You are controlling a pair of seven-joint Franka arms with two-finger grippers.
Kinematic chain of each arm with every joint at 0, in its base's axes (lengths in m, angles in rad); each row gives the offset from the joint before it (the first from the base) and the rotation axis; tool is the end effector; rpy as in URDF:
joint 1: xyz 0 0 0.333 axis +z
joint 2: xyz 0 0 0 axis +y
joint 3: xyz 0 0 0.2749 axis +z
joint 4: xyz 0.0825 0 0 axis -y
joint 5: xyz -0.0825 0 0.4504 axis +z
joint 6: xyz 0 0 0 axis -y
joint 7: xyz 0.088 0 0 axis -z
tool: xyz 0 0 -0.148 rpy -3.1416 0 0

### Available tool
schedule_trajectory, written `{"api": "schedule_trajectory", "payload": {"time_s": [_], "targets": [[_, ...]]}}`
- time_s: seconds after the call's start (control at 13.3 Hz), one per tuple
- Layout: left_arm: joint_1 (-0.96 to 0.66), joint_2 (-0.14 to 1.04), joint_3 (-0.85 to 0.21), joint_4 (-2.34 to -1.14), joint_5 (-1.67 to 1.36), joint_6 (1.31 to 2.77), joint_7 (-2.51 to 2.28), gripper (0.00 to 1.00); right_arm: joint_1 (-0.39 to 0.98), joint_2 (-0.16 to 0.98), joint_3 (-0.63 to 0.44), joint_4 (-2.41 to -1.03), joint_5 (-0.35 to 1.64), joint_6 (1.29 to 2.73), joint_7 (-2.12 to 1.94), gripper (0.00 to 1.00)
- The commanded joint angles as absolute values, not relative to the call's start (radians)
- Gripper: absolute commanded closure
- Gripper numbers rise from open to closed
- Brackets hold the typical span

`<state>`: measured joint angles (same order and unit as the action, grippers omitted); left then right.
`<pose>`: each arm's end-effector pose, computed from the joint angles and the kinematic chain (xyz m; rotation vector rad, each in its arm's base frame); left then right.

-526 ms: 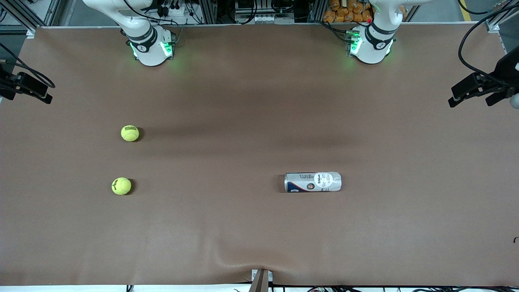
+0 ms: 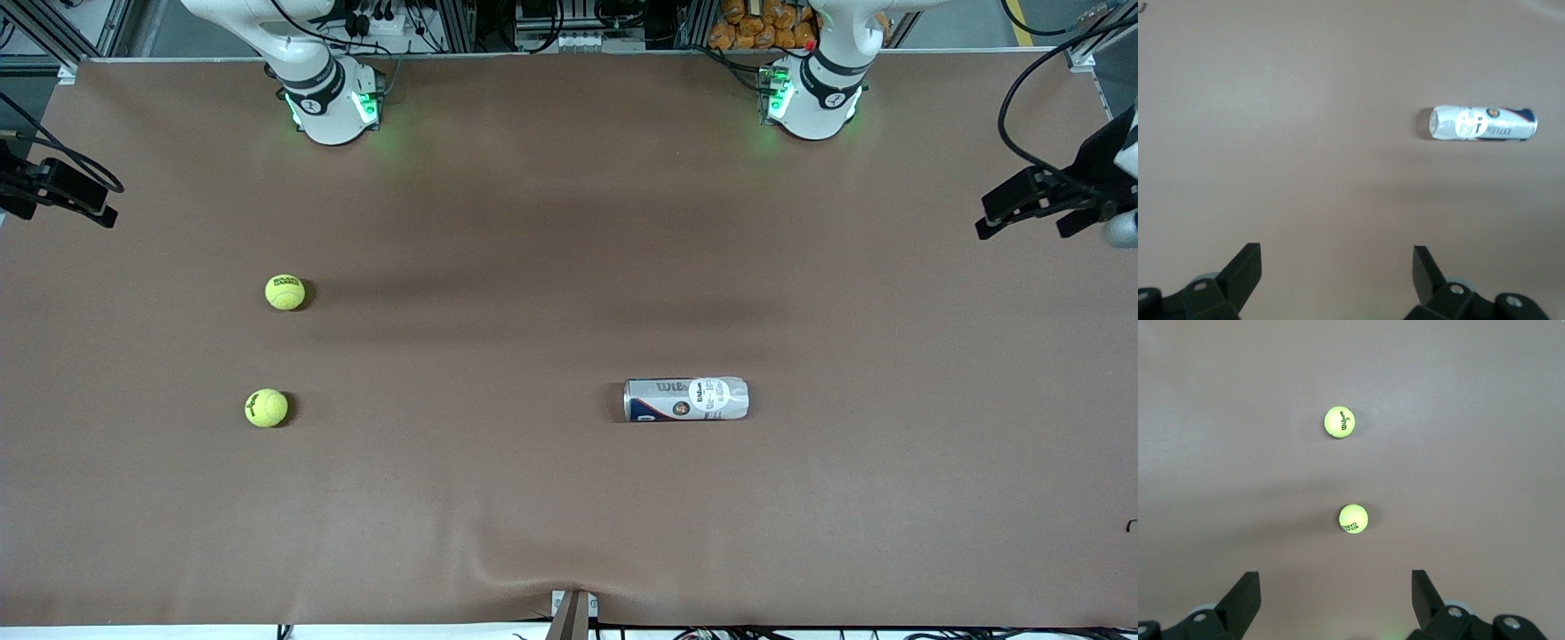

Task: Insert tennis ball vertically with right arm

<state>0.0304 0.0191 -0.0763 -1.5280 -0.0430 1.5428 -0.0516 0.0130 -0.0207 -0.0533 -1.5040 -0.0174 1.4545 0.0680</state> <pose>0.6225 -0.0347 0.5512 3.0974 0.0071 -0.0099 0.6014 -0.0273 0.5806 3.1199 -0.1718 -0.0447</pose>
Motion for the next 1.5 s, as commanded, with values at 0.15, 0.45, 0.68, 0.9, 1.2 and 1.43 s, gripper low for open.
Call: {"api": "schedule_trajectory", "payload": {"time_s": [0.15,0.45,0.68,0.9,1.2,1.43], "targets": [[0.006,0.144,-0.124,-1.505,-0.061,1.548,0.138,0.00,0.017,-0.034,-0.051,-1.528,-0.023,1.443,0.067,0.00],[-0.018,0.222,-0.170,-1.505,-0.091,1.627,0.297,0.00,0.008,-0.034,-0.054,-1.554,-0.023,1.447,0.066,0.00],[-0.067,0.293,-0.179,-1.496,-0.077,1.657,0.495,0.00,0.006,-0.031,-0.054,-1.588,-0.021,1.456,0.066,0.00],[-0.115,0.376,-0.181,-1.489,-0.016,1.730,0.749,0.00,0.015,-0.017,-0.054,-1.704,-0.023,1.527,0.066,0.00],[-0.165,0.478,-0.181,-1.488,0.003,1.885,1.007,0.00,0.015,-0.005,-0.054,-1.981,-0.021,1.802,0.066,0.00],[-0.211,0.521,-0.181,-1.489,0.055,1.959,1.055,0.00,-0.012,0.105,-0.055,-2.025,-0.023,1.939,0.066,0.00]]}}
